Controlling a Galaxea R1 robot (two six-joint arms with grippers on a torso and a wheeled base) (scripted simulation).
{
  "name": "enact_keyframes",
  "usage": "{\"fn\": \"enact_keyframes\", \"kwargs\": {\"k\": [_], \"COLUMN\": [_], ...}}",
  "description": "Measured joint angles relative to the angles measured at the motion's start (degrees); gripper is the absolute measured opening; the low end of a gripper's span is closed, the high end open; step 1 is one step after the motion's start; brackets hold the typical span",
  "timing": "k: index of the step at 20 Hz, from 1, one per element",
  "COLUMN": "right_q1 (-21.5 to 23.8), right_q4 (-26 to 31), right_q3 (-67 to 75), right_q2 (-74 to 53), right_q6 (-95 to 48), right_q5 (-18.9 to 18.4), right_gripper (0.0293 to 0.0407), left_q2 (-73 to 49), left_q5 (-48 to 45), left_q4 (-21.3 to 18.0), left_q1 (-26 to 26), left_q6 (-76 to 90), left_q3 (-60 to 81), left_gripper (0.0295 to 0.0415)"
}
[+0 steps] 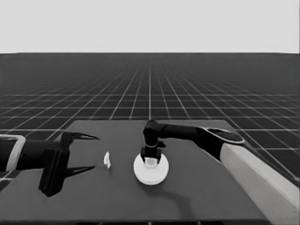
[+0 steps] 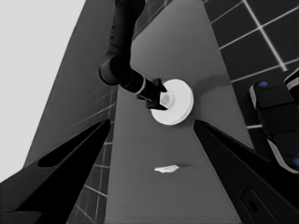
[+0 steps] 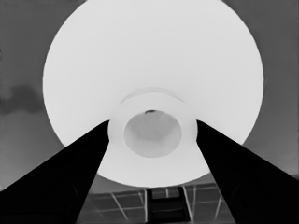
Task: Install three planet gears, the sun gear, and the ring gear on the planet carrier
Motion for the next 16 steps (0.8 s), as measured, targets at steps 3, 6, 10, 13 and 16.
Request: {"fn": "enact_keyframes", "kwargs": {"k": [3, 6, 10, 13, 16], "right_q1": [0.00, 0.01, 0.02, 0.02, 0.02], "right_q4": [0.00, 0.00, -0.02, -0.01, -0.01], "right_q3": [0.00, 0.00, 0.00, 0.00, 0.00], "right_q2": [0.00, 0.00, 0.00, 0.00, 0.00], "right_q6": [1.50, 3.00, 5.00, 6.50, 8.00], "right_q5": [0.00, 0.00, 0.00, 0.00, 0.00], "right_gripper": [0.0348, 0.0348, 0.0348, 0.0348, 0.0348], "left_q2": [0.00, 0.00, 0.00, 0.00, 0.00], "left_q5": [0.00, 0.00, 0.00, 0.00, 0.00], "left_q4": [0.00, 0.00, 0.00, 0.00, 0.00], "left_q1": [0.00, 0.00, 0.00, 0.00, 0.00], "left_q6": [0.00, 0.00, 0.00, 0.00, 0.00], "left_q3": [0.00, 0.00, 0.00, 0.00, 0.00], "left_gripper": [0.0385, 0.0385, 0.0385, 0.0385, 0.0385]}}
